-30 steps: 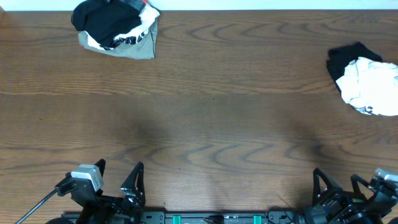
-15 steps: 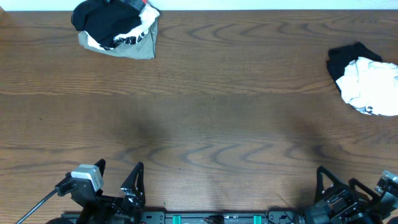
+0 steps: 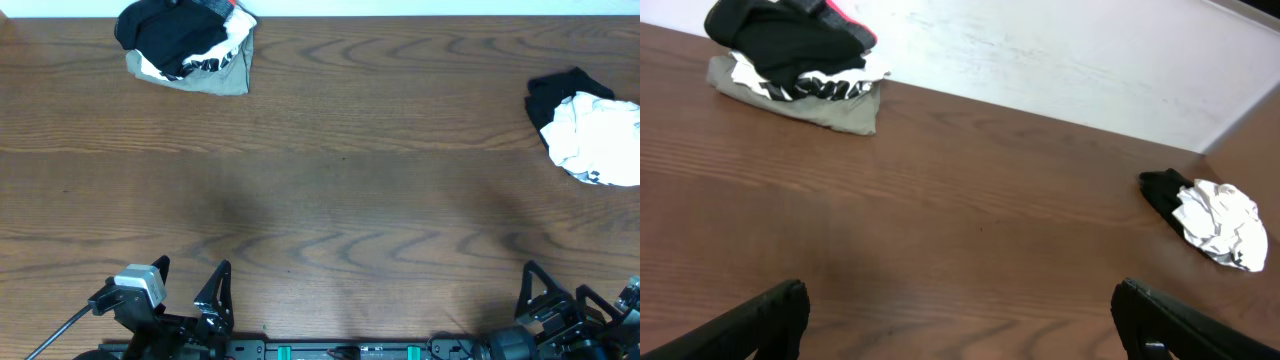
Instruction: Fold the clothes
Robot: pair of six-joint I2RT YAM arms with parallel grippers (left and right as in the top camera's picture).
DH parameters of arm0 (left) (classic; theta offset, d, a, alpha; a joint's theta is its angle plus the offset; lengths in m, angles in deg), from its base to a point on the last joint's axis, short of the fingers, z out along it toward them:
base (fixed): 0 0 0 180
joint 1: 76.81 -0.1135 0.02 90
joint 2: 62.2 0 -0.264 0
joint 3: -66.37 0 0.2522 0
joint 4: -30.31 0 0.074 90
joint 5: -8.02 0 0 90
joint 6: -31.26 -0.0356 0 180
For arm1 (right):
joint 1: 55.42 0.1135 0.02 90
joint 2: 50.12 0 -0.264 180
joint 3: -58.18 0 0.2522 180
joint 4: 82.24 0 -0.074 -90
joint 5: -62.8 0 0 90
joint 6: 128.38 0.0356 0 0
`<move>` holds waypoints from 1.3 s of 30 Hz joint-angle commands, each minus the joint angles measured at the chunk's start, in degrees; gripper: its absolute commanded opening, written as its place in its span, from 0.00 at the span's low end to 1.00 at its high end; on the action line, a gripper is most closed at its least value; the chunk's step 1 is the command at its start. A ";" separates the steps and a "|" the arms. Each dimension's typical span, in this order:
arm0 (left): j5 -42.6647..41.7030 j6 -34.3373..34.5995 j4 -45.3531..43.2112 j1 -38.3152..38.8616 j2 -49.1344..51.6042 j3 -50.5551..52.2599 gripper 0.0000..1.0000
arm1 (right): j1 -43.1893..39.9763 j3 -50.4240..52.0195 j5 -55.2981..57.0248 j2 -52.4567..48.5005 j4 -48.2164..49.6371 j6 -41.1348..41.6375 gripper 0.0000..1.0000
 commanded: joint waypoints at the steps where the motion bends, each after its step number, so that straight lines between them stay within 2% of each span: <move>1: -0.96 0.37 0.02 -0.09 -0.37 0.07 0.98 | -0.87 0.39 4.31 0.17 0.52 0.72 0.99; 9: -0.96 0.37 0.02 -0.09 -0.37 0.07 0.98 | -4.52 7.67 5.22 3.72 5.97 0.48 0.99; 30: -0.96 0.37 0.02 -0.09 -0.37 0.07 0.98 | -6.08 44.00 1.62 15.13 53.37 0.50 0.99; 39: -0.96 0.37 0.02 -0.09 -0.37 0.07 0.98 | -6.03 51.47 1.60 15.89 64.37 -0.39 0.99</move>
